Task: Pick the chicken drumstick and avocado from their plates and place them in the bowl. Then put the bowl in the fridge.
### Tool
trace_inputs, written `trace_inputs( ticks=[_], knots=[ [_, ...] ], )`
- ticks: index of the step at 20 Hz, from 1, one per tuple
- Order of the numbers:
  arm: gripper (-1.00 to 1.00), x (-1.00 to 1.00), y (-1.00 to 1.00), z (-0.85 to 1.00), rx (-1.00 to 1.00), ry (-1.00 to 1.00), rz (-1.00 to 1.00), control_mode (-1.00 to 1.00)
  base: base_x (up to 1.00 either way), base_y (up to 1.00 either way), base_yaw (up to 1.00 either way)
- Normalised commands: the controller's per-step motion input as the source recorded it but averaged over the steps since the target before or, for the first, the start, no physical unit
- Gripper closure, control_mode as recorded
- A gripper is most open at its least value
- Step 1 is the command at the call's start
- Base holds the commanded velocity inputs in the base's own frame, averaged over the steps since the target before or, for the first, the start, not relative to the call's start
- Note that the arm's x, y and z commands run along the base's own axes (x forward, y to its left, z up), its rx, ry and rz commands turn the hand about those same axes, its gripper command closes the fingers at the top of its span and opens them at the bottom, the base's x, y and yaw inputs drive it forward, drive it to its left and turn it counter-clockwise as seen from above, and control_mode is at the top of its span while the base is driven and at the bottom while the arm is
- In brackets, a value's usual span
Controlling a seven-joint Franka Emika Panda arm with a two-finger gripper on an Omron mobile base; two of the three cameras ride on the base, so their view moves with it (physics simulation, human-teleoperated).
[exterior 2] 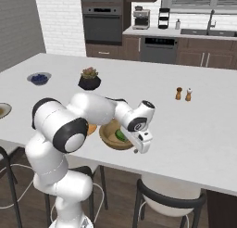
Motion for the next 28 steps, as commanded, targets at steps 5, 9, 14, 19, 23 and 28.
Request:
trace_inputs(
  ticks=[5,9,14,19,23,28],
  knots=[
    [1.00,0.03,0.21,-0.15,0.00,0.00,0.00,-1.00,0.00,0.00,0.00],
    [1.00,0.04,0.00,0.00,0.00,0.00,0.00,-1.00,0.00,0.00,0.00],
    [1.00,-0.26,-0.01,0.29,0.03,-0.10,-0.13,-1.00,0.00,0.00,0.00],
    [1.00,-0.86,-0.06,1.00,0.09,-0.21,-0.23,-1.00,0.00,0.00,0.00],
    [1.00,-0.88,0.00,1.00,0.14,0.11,-0.25,-1.00,0.00,0.00,0.00],
    [1.00,-0.75,0.17,1.00,0.11,0.11,-0.32,-1.00,0.00,0.00,0.00]
  ],
)
